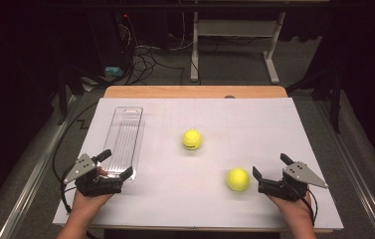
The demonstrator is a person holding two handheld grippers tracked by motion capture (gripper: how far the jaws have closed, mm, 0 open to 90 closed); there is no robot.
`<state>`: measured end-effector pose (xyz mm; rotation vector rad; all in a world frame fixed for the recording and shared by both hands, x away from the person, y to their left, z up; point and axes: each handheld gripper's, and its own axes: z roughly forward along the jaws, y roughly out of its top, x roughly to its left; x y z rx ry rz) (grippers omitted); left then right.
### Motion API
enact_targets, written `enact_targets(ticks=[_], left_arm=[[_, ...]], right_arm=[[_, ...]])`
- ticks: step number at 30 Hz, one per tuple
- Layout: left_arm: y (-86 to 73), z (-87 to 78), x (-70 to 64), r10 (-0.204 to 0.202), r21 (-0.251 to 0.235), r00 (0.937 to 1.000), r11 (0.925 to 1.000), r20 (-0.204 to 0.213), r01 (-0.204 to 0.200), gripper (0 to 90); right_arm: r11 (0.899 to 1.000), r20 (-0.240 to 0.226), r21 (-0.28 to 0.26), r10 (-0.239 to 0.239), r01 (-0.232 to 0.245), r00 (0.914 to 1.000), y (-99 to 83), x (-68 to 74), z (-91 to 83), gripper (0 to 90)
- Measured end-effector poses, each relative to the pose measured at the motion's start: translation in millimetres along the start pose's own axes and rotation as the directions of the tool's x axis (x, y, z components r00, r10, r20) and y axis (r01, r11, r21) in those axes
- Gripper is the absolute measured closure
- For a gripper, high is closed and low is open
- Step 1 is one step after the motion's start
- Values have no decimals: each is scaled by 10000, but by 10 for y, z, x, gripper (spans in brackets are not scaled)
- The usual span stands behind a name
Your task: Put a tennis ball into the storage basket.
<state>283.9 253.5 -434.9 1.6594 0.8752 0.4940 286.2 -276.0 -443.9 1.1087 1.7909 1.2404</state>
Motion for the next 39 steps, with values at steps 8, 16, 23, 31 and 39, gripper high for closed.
enact_targets(ticks=[8,16,23,31,39], left_arm=[[80,-15,-70,250,427,9997,9988,-33,-248,3],[125,-2,-120,467,850,9989,9953,65,-471,7],[138,45,-171,635,1399,9976,9879,267,-666,7],[148,89,-227,757,1882,9959,9786,495,-837,7],[157,140,-306,838,2335,9927,9670,862,-1019,7]], right_arm=[[10000,-22,35,-18,18,10000,-3,4,8,0],[10000,-42,95,-20,20,10000,-4,12,11,0],[9999,-65,103,-56,57,10000,-6,14,17,0],[9999,-68,104,-46,47,10000,-9,18,21,0],[9998,-101,140,-104,106,9999,-11,21,25,0]])
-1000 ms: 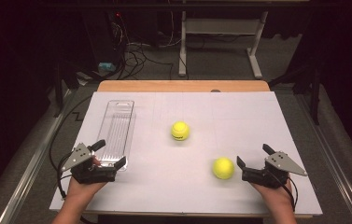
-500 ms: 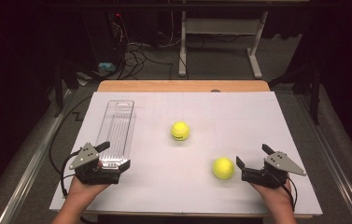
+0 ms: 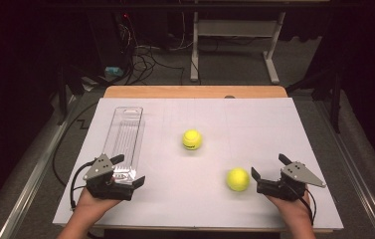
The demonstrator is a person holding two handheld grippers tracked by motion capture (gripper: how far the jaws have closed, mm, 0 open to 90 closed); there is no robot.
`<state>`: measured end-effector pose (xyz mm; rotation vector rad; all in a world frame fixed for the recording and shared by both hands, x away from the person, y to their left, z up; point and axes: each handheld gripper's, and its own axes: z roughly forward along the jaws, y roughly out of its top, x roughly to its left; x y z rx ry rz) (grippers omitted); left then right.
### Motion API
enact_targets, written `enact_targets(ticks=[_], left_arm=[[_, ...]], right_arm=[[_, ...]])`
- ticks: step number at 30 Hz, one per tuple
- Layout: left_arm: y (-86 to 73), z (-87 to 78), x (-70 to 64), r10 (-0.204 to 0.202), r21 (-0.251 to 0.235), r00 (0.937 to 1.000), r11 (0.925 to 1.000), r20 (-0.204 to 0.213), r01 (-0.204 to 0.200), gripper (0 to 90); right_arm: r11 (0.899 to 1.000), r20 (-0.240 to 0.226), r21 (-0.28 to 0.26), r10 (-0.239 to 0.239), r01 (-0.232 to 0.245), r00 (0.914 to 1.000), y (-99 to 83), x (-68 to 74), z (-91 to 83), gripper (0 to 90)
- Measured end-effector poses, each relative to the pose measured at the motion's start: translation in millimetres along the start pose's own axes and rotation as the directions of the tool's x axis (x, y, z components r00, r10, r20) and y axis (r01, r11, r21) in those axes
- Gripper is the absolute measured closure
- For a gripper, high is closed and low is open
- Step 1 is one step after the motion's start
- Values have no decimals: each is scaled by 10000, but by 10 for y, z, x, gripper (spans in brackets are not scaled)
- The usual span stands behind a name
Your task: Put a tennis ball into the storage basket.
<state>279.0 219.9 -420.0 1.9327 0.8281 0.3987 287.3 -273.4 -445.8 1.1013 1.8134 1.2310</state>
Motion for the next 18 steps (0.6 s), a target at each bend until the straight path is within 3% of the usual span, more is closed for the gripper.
enact_targets(ticks=[13,18], left_arm=[[33,134,-159,368,896,9976,9951,587,-419,7],[41,190,-219,530,1387,9946,9882,892,-651,7]], right_arm=[[10000,-9,54,-25,25,10000,-2,6,7,0],[10000,-22,59,-35,35,10000,-3,12,7,0]])
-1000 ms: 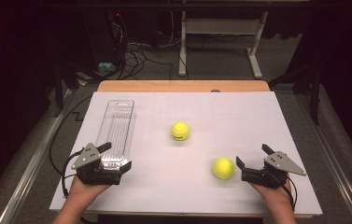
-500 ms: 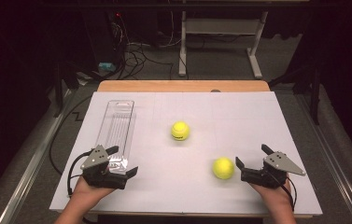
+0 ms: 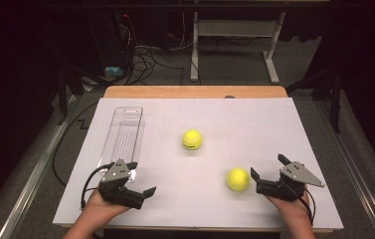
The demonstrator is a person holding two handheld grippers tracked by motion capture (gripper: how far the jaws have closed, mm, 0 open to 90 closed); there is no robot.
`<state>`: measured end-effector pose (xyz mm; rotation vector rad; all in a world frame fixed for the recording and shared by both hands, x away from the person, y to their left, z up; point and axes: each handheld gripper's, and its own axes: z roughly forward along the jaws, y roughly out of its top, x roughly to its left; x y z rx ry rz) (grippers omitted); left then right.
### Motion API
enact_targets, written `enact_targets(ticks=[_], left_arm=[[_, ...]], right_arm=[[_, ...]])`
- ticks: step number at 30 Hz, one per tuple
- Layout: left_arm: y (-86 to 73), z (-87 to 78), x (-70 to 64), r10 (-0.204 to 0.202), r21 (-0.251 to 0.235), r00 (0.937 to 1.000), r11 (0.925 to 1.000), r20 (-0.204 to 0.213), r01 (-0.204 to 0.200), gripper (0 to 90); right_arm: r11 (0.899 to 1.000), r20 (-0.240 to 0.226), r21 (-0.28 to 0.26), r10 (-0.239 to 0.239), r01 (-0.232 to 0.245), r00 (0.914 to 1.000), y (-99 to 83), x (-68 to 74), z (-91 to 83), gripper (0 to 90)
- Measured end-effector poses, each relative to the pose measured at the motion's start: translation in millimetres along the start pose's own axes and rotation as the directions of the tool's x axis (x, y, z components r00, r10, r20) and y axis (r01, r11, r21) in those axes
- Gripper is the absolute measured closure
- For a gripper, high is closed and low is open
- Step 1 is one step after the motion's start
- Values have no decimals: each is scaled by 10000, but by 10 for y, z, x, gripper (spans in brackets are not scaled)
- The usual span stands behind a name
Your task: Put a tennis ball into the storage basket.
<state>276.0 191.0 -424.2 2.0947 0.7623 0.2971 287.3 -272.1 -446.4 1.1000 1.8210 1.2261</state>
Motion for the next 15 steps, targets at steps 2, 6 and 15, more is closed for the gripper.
enact_targets(ticks=[2,6,15], left_arm=[[4,26,-18,56,158,9999,9999,88,-57,7],[6,87,-58,81,436,9996,9990,261,-92,7],[3,179,-105,135,988,9984,9949,556,-190,7]], right_arm=[[10000,-3,-3,-5,5,10000,0,0,1,0],[10000,-11,11,-24,24,10000,-2,0,4,0],[10000,-20,25,-42,42,10000,-3,4,7,0]])
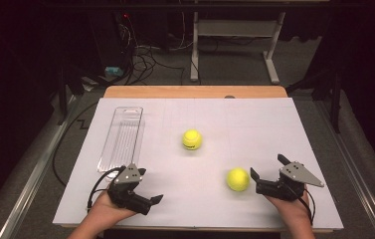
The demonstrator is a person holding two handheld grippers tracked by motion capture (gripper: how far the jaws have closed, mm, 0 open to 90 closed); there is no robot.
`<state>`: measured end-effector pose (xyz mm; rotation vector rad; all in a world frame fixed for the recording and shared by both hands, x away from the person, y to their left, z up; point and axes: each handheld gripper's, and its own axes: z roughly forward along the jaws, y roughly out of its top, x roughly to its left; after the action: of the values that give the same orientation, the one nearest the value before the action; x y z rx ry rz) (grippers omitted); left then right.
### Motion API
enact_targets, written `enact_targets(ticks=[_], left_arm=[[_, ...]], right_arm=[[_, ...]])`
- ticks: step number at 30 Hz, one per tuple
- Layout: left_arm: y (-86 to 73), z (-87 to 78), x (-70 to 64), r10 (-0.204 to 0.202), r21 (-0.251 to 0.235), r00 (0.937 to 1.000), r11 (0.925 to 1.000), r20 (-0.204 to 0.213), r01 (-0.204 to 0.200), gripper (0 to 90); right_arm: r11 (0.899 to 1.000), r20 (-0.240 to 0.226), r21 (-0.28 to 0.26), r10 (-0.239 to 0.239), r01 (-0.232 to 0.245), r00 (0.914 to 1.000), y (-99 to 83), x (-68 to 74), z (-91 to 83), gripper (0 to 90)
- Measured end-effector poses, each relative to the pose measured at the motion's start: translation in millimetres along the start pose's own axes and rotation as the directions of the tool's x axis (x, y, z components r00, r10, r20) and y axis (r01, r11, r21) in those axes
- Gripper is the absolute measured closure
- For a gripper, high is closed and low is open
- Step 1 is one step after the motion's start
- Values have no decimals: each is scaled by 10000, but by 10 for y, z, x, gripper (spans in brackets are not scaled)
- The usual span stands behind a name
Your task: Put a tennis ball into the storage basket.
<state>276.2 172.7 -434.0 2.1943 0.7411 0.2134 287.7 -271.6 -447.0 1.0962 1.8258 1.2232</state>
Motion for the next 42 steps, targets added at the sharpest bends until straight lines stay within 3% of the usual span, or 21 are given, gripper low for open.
enact_targets(ticks=[18,31,42], left_arm=[[-23,176,-30,8,1249,9997,9922,252,-40,7],[-40,264,-37,40,1993,9997,9799,257,-90,9],[-6,303,-55,-44,2635,9996,9647,294,-36,8]], right_arm=[[10000,-45,36,-37,37,10000,-8,9,14,0],[10000,-54,72,-42,42,10000,-11,11,13,0],[10000,-41,67,-44,44,10000,-11,13,6,0]])
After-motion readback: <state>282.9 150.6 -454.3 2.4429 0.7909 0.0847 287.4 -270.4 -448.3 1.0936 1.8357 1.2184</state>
